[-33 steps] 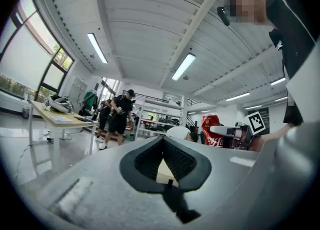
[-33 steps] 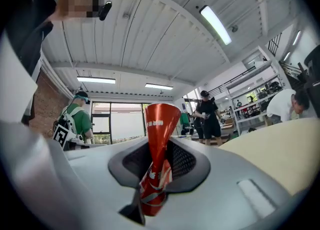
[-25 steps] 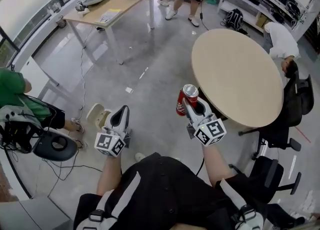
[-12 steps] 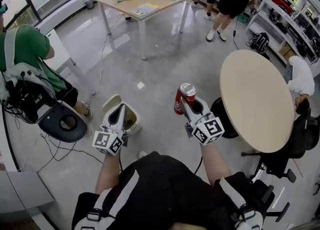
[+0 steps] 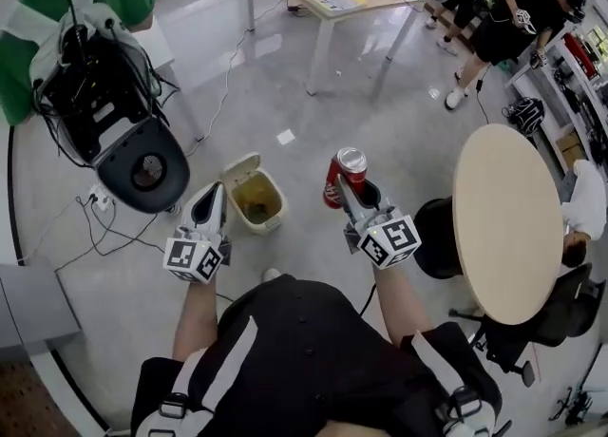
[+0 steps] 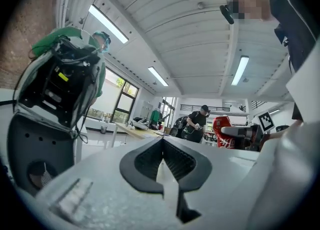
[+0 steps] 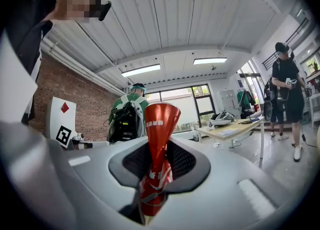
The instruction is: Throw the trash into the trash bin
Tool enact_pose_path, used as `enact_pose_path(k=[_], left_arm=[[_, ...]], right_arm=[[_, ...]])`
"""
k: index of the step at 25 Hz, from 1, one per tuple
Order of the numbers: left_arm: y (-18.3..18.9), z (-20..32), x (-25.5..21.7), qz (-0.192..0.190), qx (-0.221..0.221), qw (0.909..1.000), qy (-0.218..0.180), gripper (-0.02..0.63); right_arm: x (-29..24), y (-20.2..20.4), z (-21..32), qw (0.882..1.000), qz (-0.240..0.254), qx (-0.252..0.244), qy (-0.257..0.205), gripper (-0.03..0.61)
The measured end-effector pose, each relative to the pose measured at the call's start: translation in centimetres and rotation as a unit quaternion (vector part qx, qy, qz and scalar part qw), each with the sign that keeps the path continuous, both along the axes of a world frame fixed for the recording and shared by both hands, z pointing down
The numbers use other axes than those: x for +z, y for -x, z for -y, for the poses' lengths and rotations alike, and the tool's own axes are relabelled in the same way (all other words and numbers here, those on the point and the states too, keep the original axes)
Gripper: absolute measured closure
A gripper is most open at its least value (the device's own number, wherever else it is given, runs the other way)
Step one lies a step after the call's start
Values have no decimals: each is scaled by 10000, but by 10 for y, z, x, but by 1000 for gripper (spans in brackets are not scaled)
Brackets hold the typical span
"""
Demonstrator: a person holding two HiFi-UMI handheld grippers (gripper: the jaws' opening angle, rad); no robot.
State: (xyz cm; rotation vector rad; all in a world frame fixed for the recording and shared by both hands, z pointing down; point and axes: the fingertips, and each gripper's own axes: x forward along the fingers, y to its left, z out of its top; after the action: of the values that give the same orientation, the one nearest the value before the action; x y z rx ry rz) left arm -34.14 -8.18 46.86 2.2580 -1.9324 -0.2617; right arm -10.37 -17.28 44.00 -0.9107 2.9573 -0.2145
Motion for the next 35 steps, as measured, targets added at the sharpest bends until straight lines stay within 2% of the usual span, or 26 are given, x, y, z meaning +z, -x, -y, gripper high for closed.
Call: enact_pose_path(k=[7,12,14,18,20,26,30,35], left_arm=[[36,-52,49,-306,-707,9952,598,612],[33,-109,73,-591,-1045,9868,1089,612],[30,-99,81,-625,-1031,9855,1192,611],[22,-39,113,-522,-1113,9832,1348,612],[20,-24,134,-458,-1171,9810,1475,612],[30,-42,176,-746,-1353,9684,1958,611],[31,-31,192,-895,-1437,9633,2083,611],[37,-23,197,-955,-1486,9610,2126,611]], right_arm=[[46,59,-11,9964,-305,-631,476,499],[82,77,-56,9869,-596,-1067,1052,499],[99,81,-47,9842,-697,-1131,1173,499],[147,82,12,9770,-1056,-1232,1383,499],[170,88,26,9717,-1232,-1354,1495,499],[226,129,4,9509,-1713,-1804,1842,499],[261,147,6,9377,-1987,-2038,1994,499],[297,174,3,9213,-2261,-2225,2249,499]])
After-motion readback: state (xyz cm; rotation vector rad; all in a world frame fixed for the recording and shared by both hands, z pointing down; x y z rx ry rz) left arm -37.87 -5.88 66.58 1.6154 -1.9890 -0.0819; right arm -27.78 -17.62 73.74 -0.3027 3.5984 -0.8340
